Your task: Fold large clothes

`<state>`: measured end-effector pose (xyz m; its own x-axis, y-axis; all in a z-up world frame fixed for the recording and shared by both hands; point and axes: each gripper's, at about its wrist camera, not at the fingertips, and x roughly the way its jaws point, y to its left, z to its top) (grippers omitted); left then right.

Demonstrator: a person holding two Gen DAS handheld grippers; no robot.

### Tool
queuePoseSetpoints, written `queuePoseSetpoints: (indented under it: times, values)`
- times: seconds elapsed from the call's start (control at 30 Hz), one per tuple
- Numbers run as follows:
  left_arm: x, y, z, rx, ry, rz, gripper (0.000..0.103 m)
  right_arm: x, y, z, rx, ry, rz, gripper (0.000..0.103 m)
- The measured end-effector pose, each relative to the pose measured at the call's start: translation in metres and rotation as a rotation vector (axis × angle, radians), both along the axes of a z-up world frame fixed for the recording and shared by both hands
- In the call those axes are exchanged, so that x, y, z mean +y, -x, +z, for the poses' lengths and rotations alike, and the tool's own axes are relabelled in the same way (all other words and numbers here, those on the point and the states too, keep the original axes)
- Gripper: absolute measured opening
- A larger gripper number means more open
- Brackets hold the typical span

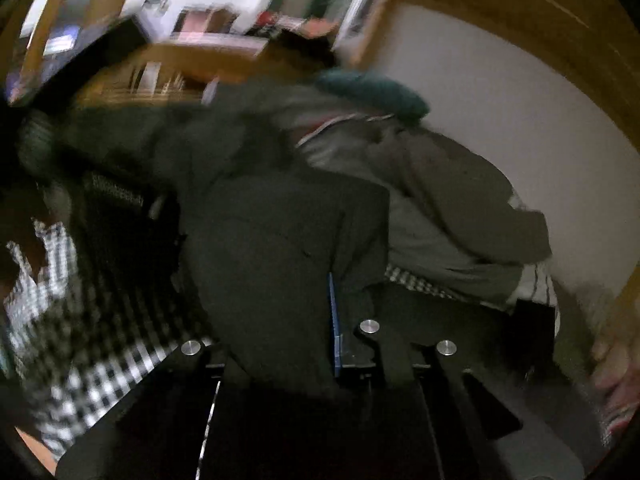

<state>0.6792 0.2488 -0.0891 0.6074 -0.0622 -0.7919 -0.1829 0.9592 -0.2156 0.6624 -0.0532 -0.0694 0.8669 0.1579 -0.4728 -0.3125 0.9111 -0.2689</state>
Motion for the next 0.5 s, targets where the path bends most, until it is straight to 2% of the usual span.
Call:
queuePoseSetpoints:
  times: [0.1,0.17,0.27,0.3,0.33,0.37,0.4,0.43,0.47,0.5]
  values:
    - [0.016,0.013,-0.001,-0.106,0.145,0.078,0.099,-0.018,0.003,0.011,-0.024,-0.043,-0.02,0.008]
    - [0.025,0.012,0.0,-0.111,0.225,0.103,0.098,-0.026,0.01,0.014,-0.038,-0.055,-0.023,0.008]
    - [0.045,0.019,0.002,-0.152,0.494,0.102,0.098,-0.043,0.029,0.017,-0.044,-0.102,-0.011,0.008]
    - [0.052,0.021,-0.001,-0.19,0.625,0.08,0.098,-0.048,0.037,0.018,-0.048,-0.11,-0.006,0.008]
    - [0.055,0.02,-0.005,-0.199,0.697,0.067,0.098,-0.052,0.043,0.018,-0.048,-0.116,-0.009,0.008]
    - [0.054,0.019,-0.007,-0.192,0.724,0.053,0.094,-0.056,0.048,0.018,-0.046,-0.124,-0.012,0.008]
    - [0.048,0.017,-0.01,-0.181,0.737,0.024,0.084,-0.061,0.052,0.017,-0.039,-0.138,-0.012,0.008]
    - [0.043,0.015,-0.011,-0.174,0.73,0.003,0.051,-0.067,0.056,0.017,-0.036,-0.148,-0.016,0.008]
    - [0.036,0.012,-0.012,-0.166,0.721,-0.023,0.024,-0.074,0.061,0.017,-0.035,-0.155,-0.017,0.008]
    - [0.027,0.009,-0.012,-0.169,0.73,-0.066,0.022,-0.079,0.063,0.015,-0.028,-0.162,-0.015,0.008]
